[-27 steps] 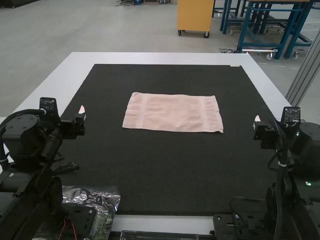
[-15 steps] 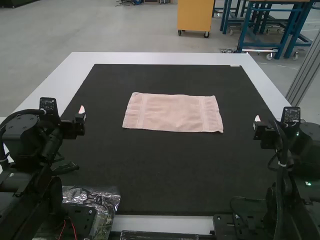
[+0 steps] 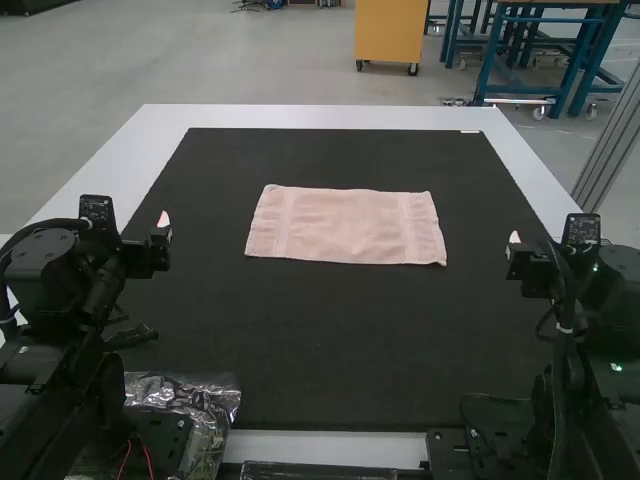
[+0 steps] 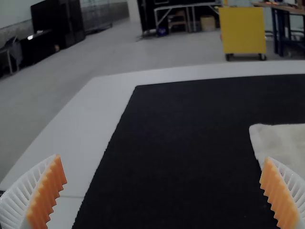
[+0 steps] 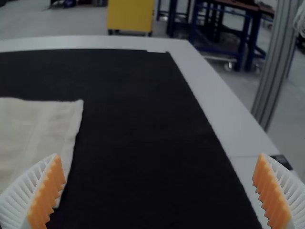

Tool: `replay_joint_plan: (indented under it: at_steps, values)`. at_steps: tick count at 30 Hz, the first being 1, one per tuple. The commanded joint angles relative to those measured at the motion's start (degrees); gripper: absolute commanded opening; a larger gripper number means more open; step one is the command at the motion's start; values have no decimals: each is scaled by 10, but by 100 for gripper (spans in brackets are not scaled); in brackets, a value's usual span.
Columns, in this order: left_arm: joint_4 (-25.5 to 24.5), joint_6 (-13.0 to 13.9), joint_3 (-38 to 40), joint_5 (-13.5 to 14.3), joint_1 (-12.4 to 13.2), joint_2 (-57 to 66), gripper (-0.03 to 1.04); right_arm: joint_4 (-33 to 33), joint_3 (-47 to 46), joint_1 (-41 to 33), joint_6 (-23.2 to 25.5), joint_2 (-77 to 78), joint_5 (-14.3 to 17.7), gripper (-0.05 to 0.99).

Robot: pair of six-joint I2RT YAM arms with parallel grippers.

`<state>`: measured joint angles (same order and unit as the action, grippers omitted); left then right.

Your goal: Fold the towel.

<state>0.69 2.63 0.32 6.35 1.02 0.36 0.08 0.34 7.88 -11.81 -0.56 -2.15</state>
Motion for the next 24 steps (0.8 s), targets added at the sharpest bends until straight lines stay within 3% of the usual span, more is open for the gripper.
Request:
replay_joint_plan:
  at_steps: [1,4,7,11,12,13,14,15,17,24]
  values:
    - [5,-4,-4,-5,-4,-4,97,-3,-3,0,-4,5,-8,91]
    - [14,8,-4,-5,-4,-4,97,-3,-3,0,-4,5,-8,91]
    - [25,61,-4,-5,-3,-4,96,18,-3,0,-11,5,-8,91]
    - [56,85,-4,-5,-1,-4,96,68,-3,0,-97,6,-9,91]
    - [70,85,-4,-4,-1,-3,96,86,-3,-1,-116,6,-16,91]
    - [92,85,-4,0,0,-4,96,100,-3,-2,-159,6,-43,91]
    - [121,93,-4,18,0,-4,96,114,-3,-3,-170,6,-53,91]
    - [149,101,-4,37,1,-4,96,142,-4,-4,-165,6,-53,91]
    - [194,106,-1,42,1,-3,96,194,-1,-2,-153,6,-48,91]
    - [190,106,106,38,-8,64,96,215,87,1,-83,-37,-43,91]
